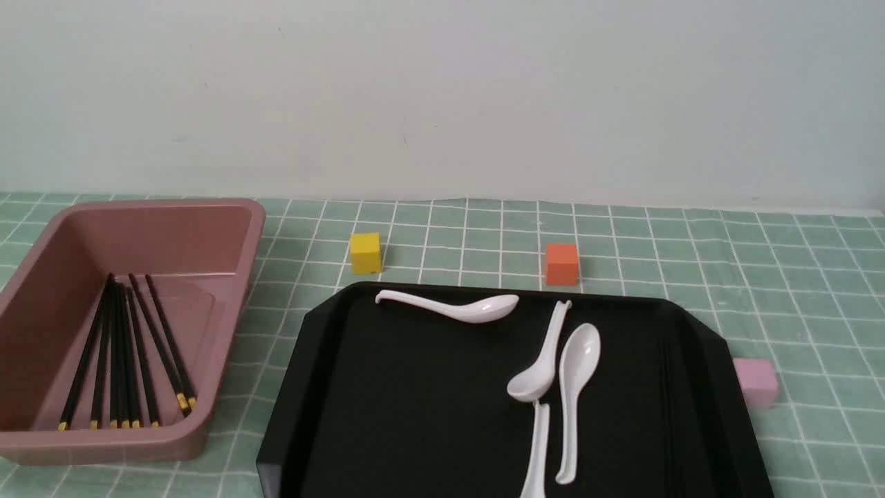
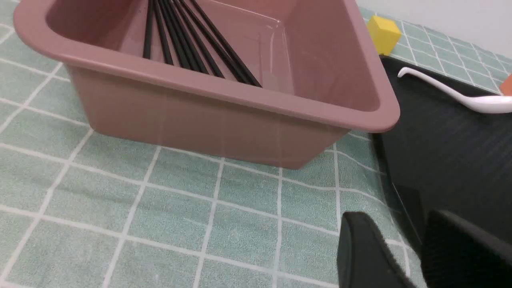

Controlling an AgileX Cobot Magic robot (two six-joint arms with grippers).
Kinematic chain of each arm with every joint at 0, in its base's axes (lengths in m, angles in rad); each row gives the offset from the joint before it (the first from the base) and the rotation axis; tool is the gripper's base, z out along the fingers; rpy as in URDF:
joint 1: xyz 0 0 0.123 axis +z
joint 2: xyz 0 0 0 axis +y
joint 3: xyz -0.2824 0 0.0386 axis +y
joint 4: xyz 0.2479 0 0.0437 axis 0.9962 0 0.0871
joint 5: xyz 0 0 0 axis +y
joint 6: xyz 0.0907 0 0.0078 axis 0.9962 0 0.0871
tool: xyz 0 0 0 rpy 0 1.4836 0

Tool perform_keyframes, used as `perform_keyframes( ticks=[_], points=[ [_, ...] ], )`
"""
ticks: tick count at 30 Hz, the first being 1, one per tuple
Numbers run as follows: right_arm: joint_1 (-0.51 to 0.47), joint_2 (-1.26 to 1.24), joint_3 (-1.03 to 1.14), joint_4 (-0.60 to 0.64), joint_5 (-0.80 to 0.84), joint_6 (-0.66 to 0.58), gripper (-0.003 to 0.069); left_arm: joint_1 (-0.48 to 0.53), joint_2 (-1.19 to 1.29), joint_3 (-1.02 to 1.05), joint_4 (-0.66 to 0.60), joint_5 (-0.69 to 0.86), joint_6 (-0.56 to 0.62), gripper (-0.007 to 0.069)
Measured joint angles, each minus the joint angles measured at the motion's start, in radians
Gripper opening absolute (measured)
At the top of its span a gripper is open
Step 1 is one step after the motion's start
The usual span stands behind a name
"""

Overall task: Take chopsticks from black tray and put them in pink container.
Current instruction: 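Move the gripper over the chopsticks on the black tray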

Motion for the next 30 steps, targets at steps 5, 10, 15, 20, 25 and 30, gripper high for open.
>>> perform_keyframes(
  ticks=[5,10,15,20,25,30],
  points=[
    [0.0,0.0,0.0,0.0,0.0,0.0,0.0209,0.0,0.0,0.0,0.0,0.0,0.0,0.0238],
    [0.0,0.0,0.0,0.0,0.0,0.0,0.0216,0.0,0.0,0.0,0.0,0.0,0.0,0.0238],
    [0.0,0.0,0.0,0.0,0.0,0.0,0.0221,0.0,0.0,0.0,0.0,0.0,0.0,0.0238],
    [0.0,0.0,0.0,0.0,0.0,0.0,0.0226,0.0,0.0,0.0,0.0,0.0,0.0,0.0238],
    [0.0,0.0,0.0,0.0,0.0,0.0,0.0232,0.0,0.0,0.0,0.0,0.0,0.0,0.0238],
    [0.0,0.0,0.0,0.0,0.0,0.0,0.0233,0.0,0.0,0.0,0.0,0.0,0.0,0.0238]
  ],
)
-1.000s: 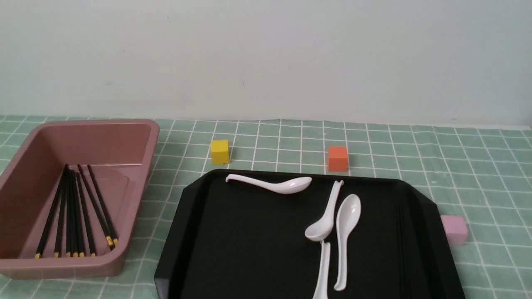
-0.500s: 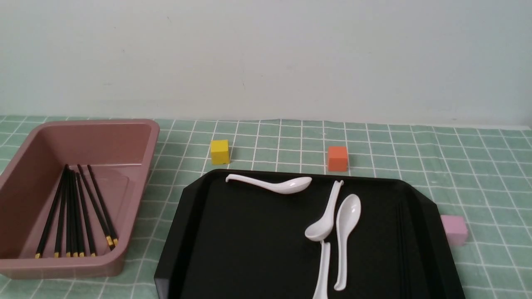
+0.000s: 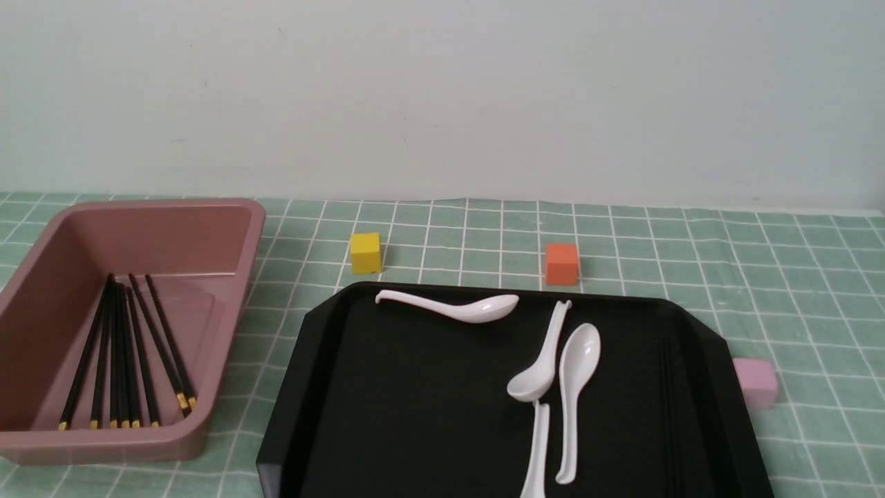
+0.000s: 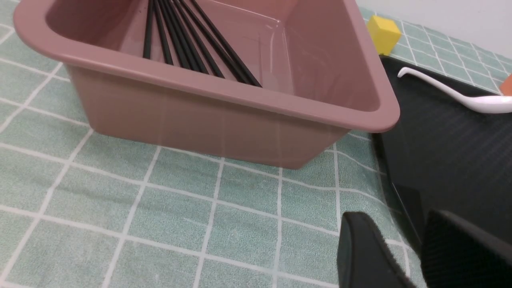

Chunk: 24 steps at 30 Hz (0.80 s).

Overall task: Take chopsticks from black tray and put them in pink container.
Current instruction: 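Move the gripper over the chopsticks on the black tray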

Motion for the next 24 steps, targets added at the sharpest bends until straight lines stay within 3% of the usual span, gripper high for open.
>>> perform_keyframes(
  ticks=[19,20,24],
  points=[
    [0.0,0.0,0.0,0.015,-0.009,0.015,0.0239,0.0,0.0,0.0,0.0,0.0,0.0,0.0238],
    [0.0,0.0,0.0,0.041,-0.016,0.034,0.0239,0.0,0.0,0.0,0.0,0.0,0.0,0.0238],
    [0.0,0.0,0.005,0.335,-0.048,0.221,0.0239,0.0,0.0,0.0,0.0,0.0,0.0,0.0238]
  ],
)
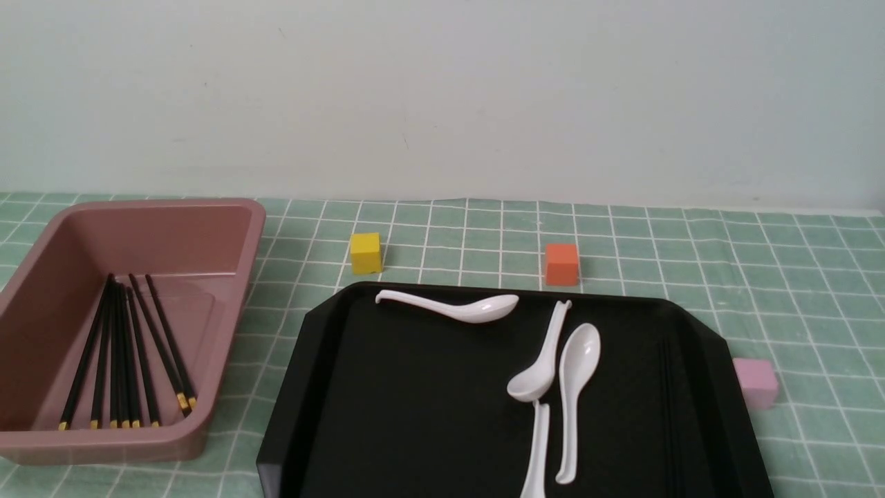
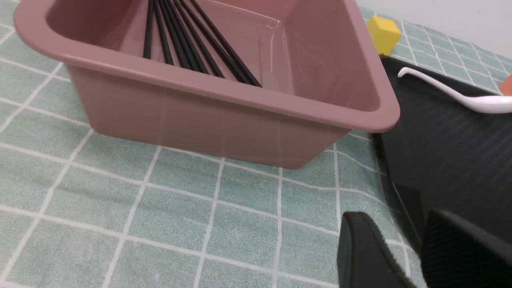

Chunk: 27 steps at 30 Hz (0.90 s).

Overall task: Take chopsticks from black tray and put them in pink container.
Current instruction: 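Move the gripper over the chopsticks on the black tray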

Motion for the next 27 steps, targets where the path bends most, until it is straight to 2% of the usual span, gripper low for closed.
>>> perform_keyframes(
  ticks=[2,6,12,16,19,22,26,27],
  points=[
    [0.0,0.0,0.0,0.131,-0.01,0.068,0.0239,0.0,0.0,0.0,0.0,0.0,0.0,0.0238],
    [0.0,0.0,0.0,0.234,-0.014,0.101,0.0239,0.0,0.0,0.0,0.0,0.0,0.0,0.0238],
    [0.0,0.0,0.0,0.271,-0.045,0.106,0.024,0.0,0.0,0.0,0.0,0.0,0.0,0.0238],
    [0.0,0.0,-0.016,0.277,-0.174,0.099,0.024,0.0,0.0,0.0,0.0,0.0,0.0,0.0238],
    [0.0,0.017,-0.094,0.254,-0.253,0.043,0.0232,0.0,0.0,0.0,0.0,0.0,0.0,0.0238],
    [0.0,0.097,-0.214,0.203,-0.248,-0.054,0.0176,0.0,0.0,0.0,0.0,0.0,0.0,0.0238],
    [0.0,0.324,-0.424,0.096,-0.03,-0.215,0.0028,0.0,0.0,0.0,0.0,0.0,0.0,0.0238],
    [0.0,0.409,-0.487,0.072,0.079,-0.235,0.0001,0.0,0.0,0.0,0.0,0.0,0.0,0.0238]
  ],
)
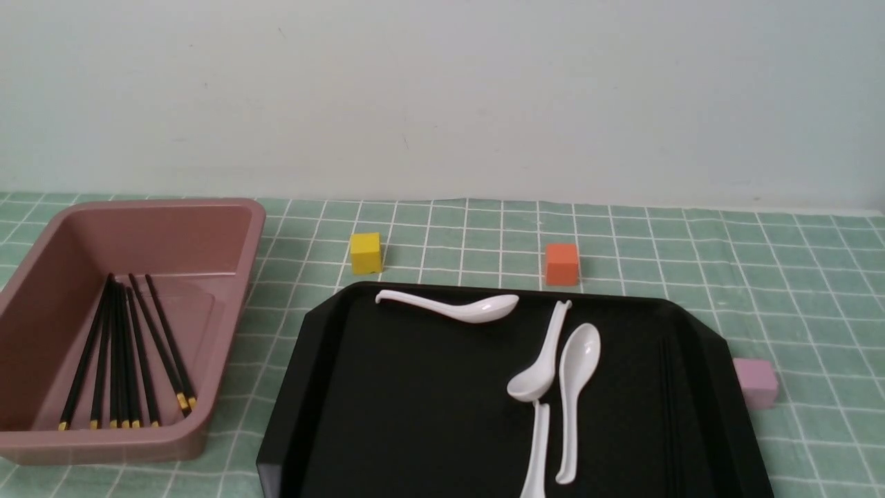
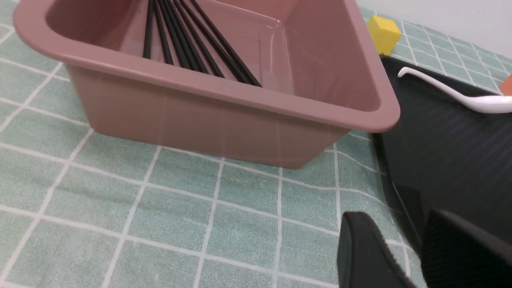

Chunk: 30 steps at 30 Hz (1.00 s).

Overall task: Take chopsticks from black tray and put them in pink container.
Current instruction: 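Move the gripper over the chopsticks on the black tray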

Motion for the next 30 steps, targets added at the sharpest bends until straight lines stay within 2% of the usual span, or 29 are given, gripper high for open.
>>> perform_keyframes(
  ticks=[5,7,10,12,14,17,21,24,25,30],
  points=[
    [0.0,0.385,-0.201,-0.05,0.43,-0.027,0.0002,0.0,0.0,0.0,0.0,0.0,0.0,0.0238],
    [0.0,0.525,-0.254,-0.042,0.537,-0.047,0.0008,0.0,0.0,0.0,0.0,0.0,0.0,0.0238],
    [0.0,0.711,-0.284,0.032,0.596,-0.125,0.0028,0.0,0.0,0.0,0.0,0.0,0.0,0.0238],
    [0.012,0.834,-0.291,0.125,0.605,-0.219,0.0055,0.0,0.0,0.0,0.0,0.0,0.0,0.0238],
    [0.055,0.95,-0.3,0.208,0.595,-0.299,0.0097,0.0,0.0,0.0,0.0,0.0,0.0,0.0238],
    [0.122,1.065,-0.329,0.22,0.563,-0.301,0.015,0.0,0.0,0.0,0.0,0.0,0.0,0.0238],
    [0.213,1.147,-0.372,0.133,0.488,-0.178,0.0205,0.0,0.0,0.0,0.0,0.0,0.0,0.0238],
    [0.283,1.169,-0.388,-0.008,0.387,-0.012,0.0265,0.0,0.0,0.0,0.0,0.0,0.0,0.0238],
    [0.291,1.169,-0.389,-0.028,0.382,0.0,0.0269,0.0,0.0,0.0,0.0,0.0,0.0,0.0238],
    [0.374,1.169,-0.391,-0.282,0.307,0.325,0.0329,0.0,0.0,0.0,0.0,0.0,0.0,0.0238]
  ],
)
